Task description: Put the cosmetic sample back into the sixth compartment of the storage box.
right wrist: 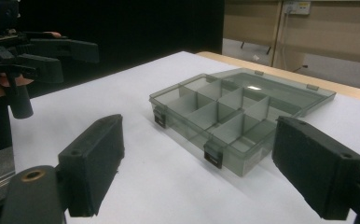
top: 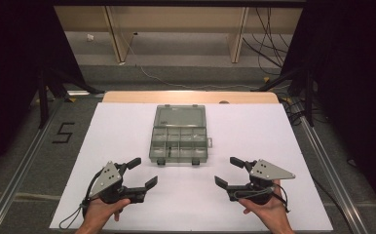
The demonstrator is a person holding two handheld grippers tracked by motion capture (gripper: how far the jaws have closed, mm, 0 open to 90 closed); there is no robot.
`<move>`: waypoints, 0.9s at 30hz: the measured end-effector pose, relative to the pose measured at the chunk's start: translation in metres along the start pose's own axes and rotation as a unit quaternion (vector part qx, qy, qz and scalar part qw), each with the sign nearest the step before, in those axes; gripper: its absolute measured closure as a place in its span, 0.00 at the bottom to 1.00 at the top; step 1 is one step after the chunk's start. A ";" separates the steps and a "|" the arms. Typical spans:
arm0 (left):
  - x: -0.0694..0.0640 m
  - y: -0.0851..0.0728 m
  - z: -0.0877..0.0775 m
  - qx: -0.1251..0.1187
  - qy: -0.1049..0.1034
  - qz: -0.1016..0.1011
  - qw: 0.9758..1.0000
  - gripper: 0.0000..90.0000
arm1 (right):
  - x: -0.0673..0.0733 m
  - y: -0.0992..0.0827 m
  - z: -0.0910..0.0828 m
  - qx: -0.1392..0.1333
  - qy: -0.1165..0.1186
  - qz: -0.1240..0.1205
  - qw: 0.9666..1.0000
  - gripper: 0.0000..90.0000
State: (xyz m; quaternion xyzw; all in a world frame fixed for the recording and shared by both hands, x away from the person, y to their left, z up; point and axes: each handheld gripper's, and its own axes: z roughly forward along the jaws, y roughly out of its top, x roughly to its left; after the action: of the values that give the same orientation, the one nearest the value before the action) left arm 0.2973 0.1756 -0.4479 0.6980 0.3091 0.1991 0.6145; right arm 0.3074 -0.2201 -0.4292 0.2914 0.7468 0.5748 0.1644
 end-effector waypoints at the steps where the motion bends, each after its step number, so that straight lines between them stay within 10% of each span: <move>1: 0.000 0.000 0.000 0.000 0.000 0.000 1.000 0.17 | 0.000 0.000 -0.001 -0.001 -0.002 0.003 1.000 0.19; 27: 0.000 -0.001 0.000 -0.003 0.001 0.001 1.000 0.17 | 0.005 -0.005 -0.003 0.001 -0.011 -0.030 0.999 0.19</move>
State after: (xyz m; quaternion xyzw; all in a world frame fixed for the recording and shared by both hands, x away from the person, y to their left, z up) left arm 0.2978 0.1757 -0.4486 0.6962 0.3084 0.2008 0.6164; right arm 0.3005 -0.2206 -0.4325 0.2749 0.7540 0.5657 0.1893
